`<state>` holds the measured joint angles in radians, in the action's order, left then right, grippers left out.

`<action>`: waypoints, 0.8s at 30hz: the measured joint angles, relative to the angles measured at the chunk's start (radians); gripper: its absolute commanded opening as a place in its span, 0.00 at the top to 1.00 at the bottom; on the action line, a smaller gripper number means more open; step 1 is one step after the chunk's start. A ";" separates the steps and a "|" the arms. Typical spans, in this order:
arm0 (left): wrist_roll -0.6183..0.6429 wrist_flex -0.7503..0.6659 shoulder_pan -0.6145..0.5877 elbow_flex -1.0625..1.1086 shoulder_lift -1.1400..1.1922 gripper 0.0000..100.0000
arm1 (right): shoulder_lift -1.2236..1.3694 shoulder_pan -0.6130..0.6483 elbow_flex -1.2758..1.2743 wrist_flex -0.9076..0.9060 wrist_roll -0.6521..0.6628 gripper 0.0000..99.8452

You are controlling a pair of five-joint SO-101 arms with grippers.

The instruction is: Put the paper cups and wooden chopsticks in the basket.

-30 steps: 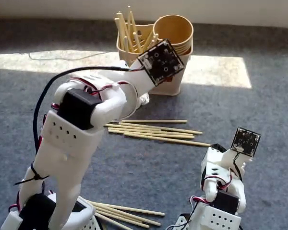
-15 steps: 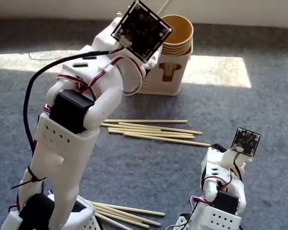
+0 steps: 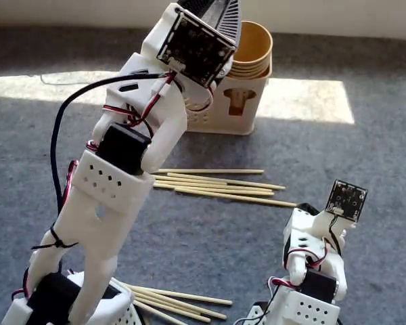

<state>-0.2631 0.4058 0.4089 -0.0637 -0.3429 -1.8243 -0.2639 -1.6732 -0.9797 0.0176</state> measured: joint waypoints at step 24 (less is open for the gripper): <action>0.296 -0.209 -0.199 0.298 0.002 0.90 | 0.000 0.000 0.000 0.000 0.000 0.99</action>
<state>0.0330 0.1972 0.2094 0.2340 -0.3414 -1.8243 -0.2639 -1.6732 -0.9797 0.0176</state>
